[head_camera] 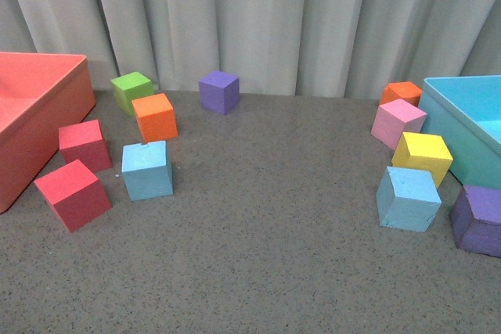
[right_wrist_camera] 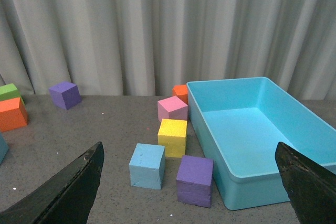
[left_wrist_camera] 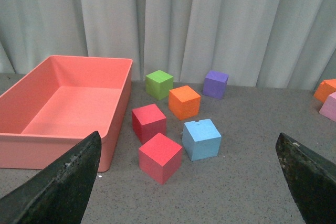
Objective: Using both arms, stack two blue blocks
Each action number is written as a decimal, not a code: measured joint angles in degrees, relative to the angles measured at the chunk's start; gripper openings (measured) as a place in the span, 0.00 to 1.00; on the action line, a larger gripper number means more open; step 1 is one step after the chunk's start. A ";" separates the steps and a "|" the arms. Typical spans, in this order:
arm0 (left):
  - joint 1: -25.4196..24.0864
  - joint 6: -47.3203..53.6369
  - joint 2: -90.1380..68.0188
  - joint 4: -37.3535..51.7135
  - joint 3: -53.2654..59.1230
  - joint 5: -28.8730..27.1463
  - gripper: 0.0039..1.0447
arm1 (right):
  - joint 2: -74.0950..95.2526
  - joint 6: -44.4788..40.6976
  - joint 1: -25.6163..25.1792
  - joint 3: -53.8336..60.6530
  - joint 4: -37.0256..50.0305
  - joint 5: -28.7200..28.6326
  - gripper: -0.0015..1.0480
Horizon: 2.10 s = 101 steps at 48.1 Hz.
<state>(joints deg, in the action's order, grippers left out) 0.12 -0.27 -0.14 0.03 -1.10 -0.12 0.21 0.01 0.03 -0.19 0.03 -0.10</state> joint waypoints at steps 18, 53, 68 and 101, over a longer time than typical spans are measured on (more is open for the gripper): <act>0.00 0.00 0.00 0.00 0.00 0.00 0.94 | 0.00 0.00 0.00 0.00 0.00 0.00 0.91; 0.00 0.00 0.00 0.00 0.00 0.00 0.94 | 5.31 -7.13 4.70 -1.27 -0.31 16.59 0.91; 0.00 0.00 0.00 0.00 0.00 0.07 0.94 | 46.16 -2.93 -0.11 -11.26 17.29 9.86 0.91; 0.00 0.00 0.00 0.00 0.00 0.04 0.94 | 110.09 13.79 5.75 -59.93 -4.92 3.02 0.91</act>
<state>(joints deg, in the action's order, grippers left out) 0.12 -0.27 -0.14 0.03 -1.10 -0.08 110.30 13.80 5.78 -60.12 -4.89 2.92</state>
